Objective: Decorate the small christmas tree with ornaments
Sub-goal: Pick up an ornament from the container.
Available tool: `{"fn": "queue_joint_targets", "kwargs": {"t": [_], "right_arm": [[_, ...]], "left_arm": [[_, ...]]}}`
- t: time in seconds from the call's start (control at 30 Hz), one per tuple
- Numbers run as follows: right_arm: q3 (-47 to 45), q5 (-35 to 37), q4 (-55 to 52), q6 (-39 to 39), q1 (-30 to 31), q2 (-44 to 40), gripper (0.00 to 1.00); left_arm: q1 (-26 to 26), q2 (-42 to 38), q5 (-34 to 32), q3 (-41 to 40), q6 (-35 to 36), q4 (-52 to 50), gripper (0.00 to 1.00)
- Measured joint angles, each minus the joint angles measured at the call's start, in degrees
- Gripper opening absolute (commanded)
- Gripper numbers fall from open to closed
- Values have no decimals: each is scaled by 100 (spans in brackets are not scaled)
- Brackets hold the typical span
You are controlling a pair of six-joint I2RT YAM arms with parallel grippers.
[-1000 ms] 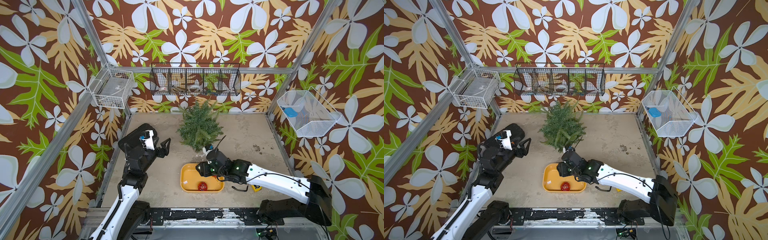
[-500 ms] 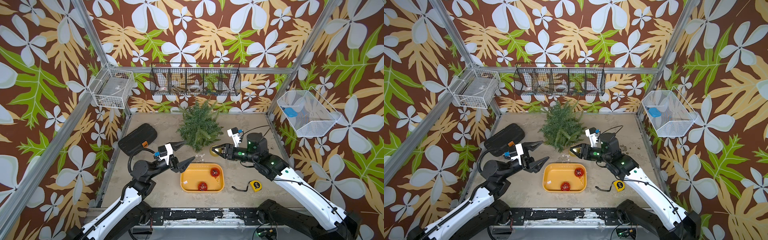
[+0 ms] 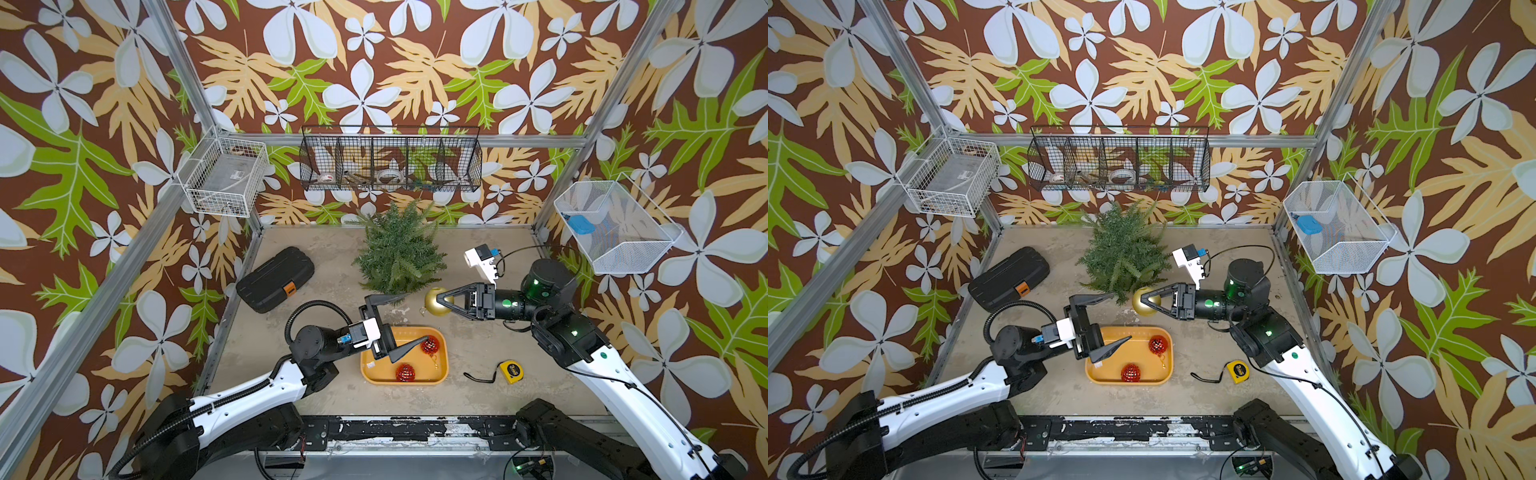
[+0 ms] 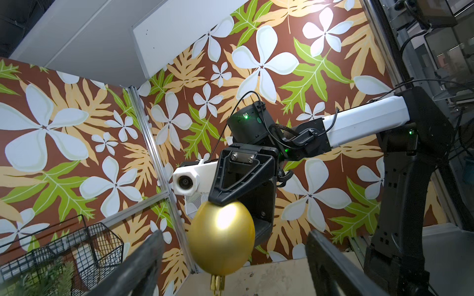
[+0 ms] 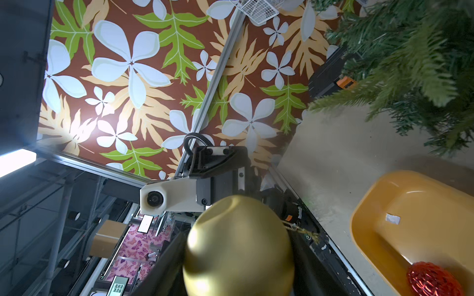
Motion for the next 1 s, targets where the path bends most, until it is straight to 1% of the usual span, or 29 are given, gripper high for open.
{"fn": "queue_joint_targets", "kwargs": {"t": [0.2,0.37,0.7,0.83,0.9,1.0], "right_arm": [[22,-164,-44,144,0,-146,57],[22,-249,-46,186,0,-223,56],[15,-289,-46,323,0,-260,56],[17,-286,-50,323,2,-286,56],[4,-282,-42,323,2,-306,56],[-35,-278,-39,323,0,-332,56]], "left_arm": [[-254,640,-15,483,291,146,86],[-323,938,20,680,422,238,82],[-450,1104,-170,776,894,236,69],[-450,1073,-175,739,962,238,65],[-450,1073,-168,739,1001,236,61],[-452,1086,-142,739,1034,225,58]]}}
